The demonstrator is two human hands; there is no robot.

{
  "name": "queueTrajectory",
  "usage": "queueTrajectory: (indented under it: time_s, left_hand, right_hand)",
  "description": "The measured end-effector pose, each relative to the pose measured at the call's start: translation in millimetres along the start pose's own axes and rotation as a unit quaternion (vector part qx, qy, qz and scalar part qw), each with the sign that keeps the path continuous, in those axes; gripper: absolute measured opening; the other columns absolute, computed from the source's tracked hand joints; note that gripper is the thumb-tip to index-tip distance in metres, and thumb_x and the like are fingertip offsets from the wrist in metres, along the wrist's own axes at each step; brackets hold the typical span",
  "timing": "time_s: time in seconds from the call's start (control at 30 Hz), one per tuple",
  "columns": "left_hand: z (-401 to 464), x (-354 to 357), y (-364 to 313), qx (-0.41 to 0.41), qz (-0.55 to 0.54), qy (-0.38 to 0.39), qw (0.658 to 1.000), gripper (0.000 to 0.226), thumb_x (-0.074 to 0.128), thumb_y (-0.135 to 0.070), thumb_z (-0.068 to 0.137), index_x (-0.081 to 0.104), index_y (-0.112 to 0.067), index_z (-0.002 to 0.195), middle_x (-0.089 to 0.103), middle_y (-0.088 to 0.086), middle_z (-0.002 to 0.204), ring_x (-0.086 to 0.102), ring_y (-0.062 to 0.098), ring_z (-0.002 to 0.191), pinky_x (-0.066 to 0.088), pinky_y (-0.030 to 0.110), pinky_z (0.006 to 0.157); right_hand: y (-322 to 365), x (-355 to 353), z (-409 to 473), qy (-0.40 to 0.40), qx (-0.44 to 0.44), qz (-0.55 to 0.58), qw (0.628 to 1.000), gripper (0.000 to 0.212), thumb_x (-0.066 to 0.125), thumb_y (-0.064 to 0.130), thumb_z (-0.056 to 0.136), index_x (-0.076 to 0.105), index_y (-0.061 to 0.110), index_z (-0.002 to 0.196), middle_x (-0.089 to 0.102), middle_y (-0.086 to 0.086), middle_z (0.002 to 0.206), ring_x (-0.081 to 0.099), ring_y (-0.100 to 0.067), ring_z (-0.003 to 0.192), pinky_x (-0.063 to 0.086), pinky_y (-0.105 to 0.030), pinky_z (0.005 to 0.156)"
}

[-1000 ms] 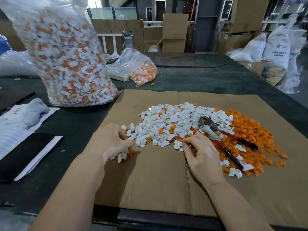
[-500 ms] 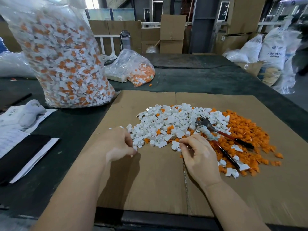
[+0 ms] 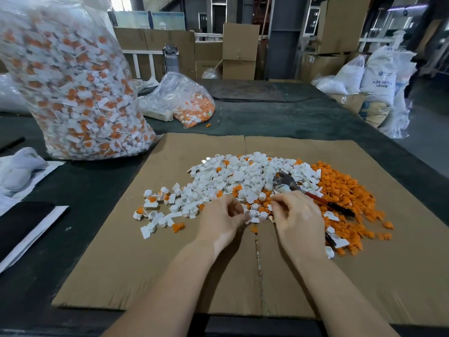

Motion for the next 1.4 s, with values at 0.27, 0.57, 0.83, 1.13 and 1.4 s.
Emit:
queueTrajectory:
  time_s: [0.27,0.57,0.83,1.13,1.4]
  left_hand:
    - [-0.3,13.3,0.6,0.015,-0.048,-0.046,0.998,0.023,0.061,-0.019,0.091,0.052,-0.033,0.076,0.065,-0.003,0.078,0.065,0.017,0.077,0.055,0.040,0.077]
    - [0.2,12.5,7.2,0.032,-0.064,-0.031,0.997,0.022,0.067,-0.020,0.086,0.054,-0.035,0.079,0.063,-0.005,0.077,0.064,0.014,0.076,0.050,0.024,0.070]
    - [-0.1,9.8,9.9,0.040,-0.100,-0.022,0.994,0.023,0.071,-0.011,0.082,0.059,-0.029,0.090,0.057,-0.004,0.074,0.050,0.004,0.063,0.038,0.005,0.057]
    - [-0.8,8.7,8.7,0.030,-0.156,-0.024,0.987,0.021,0.071,-0.008,0.081,0.062,-0.022,0.094,0.059,-0.003,0.074,0.054,0.004,0.065,0.042,0.007,0.058]
    - [-2.3,11.3,8.6,0.022,-0.195,-0.029,0.980,0.020,0.069,-0.006,0.083,0.059,-0.024,0.084,0.059,0.001,0.073,0.064,0.022,0.076,0.053,0.020,0.067]
  right_hand:
    - [-42.0,-26.4,24.7,0.105,0.196,-0.174,0.959,0.030,0.054,0.002,0.089,0.068,0.022,0.107,0.064,-0.004,0.114,0.052,-0.026,0.109,0.034,-0.043,0.094]
    - [-48.7,-24.2,33.5,0.189,0.177,-0.200,0.945,0.020,0.064,0.020,0.088,0.068,0.020,0.107,0.065,-0.002,0.110,0.058,-0.024,0.105,0.042,-0.046,0.095]
    - [-49.8,-23.5,35.4,0.164,0.162,-0.174,0.957,0.024,0.059,0.015,0.091,0.065,0.011,0.113,0.066,-0.009,0.110,0.058,-0.025,0.103,0.049,-0.037,0.088]
    - [-19.2,-16.5,24.5,0.095,0.099,0.005,0.990,0.013,0.058,0.015,0.091,0.063,0.009,0.101,0.064,-0.004,0.099,0.054,-0.018,0.097,0.042,-0.028,0.085]
    - [5.0,2.0,4.3,0.098,0.038,0.060,0.993,0.010,0.061,0.015,0.089,0.061,0.006,0.093,0.062,-0.003,0.085,0.055,-0.017,0.083,0.045,-0.027,0.071]
Point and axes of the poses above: each hand's wrist, its own z-axis towards the middle knuckle, its own x-axis out of the palm, y = z × x, the point moved 1 cm from there along z, towards the middle knuckle
